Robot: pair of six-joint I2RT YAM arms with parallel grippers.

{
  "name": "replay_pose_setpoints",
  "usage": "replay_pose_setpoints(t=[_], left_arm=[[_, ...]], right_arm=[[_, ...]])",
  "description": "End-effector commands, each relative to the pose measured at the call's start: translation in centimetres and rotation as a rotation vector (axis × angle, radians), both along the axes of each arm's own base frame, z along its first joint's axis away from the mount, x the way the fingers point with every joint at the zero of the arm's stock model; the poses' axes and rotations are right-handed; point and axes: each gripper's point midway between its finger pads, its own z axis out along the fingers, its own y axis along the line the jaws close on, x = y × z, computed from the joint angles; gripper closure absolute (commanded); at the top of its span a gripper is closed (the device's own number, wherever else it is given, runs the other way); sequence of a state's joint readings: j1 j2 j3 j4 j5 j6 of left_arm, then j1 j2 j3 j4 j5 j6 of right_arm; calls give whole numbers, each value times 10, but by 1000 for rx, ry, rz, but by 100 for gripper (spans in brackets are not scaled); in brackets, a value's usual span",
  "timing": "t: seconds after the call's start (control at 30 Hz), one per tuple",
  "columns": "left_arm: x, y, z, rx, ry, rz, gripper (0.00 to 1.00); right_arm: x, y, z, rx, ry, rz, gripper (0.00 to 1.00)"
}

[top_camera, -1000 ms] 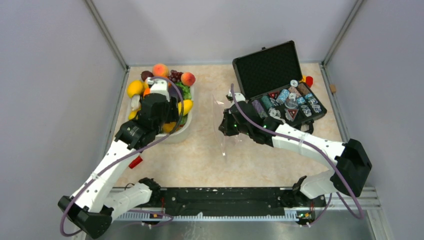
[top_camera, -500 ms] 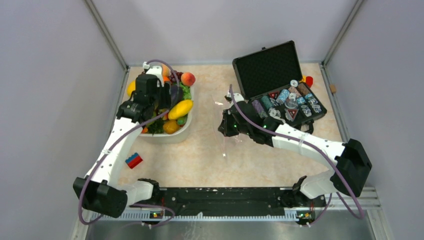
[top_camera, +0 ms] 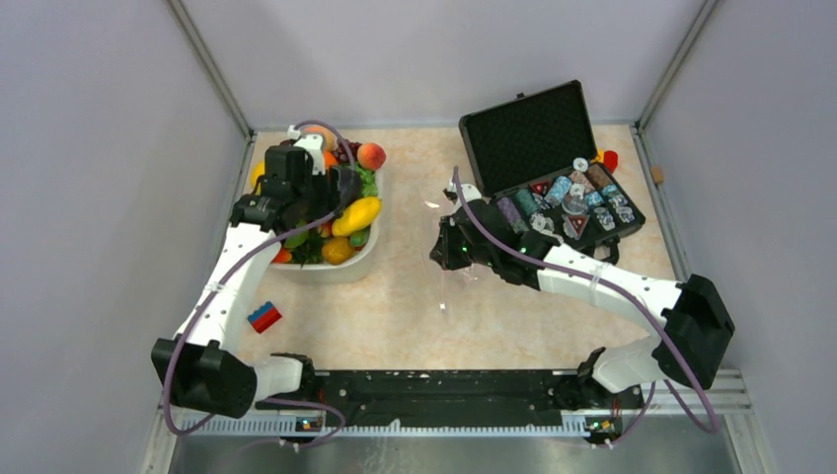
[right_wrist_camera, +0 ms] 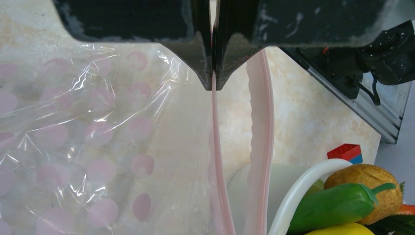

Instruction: Place the food in the zip-top bag and seal the zipper

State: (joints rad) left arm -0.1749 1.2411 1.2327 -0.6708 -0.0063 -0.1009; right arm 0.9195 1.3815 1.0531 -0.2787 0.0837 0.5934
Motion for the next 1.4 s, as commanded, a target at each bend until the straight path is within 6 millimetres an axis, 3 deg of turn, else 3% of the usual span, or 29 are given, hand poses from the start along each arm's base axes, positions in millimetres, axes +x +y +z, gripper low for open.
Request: replay_pose_setpoints(t=[0.0,0.17,0.27,0.4,0.63,0.77,1.13,1.37], left_arm=[[0,-7,1,-34,2,-49,32],[4,0,-4,-17,20,-23,33],[7,15,-5,41,13,46,32],[7,13,-8,41,28,30,31],[7,-2,-11,-15,36,-38,40],[6,-3,-12,-17,50,-42,52],[1,2,30,-34,-155,-16,82],[-8,-1,51,-60,-232,-35,87]], right_arm=[[3,0,21,52,-43,-1,100],[3,0,21,56,-43,0,100],[3,0,22,57,-44,0,100],[2,0,23,69,-44,0,100],[3,-3,25,65,-52,-15,100],[2,-4,26,71,-53,-15,100],[1,-5,28,87,-55,-22,100],[3,-5,30,95,-59,-32,100]])
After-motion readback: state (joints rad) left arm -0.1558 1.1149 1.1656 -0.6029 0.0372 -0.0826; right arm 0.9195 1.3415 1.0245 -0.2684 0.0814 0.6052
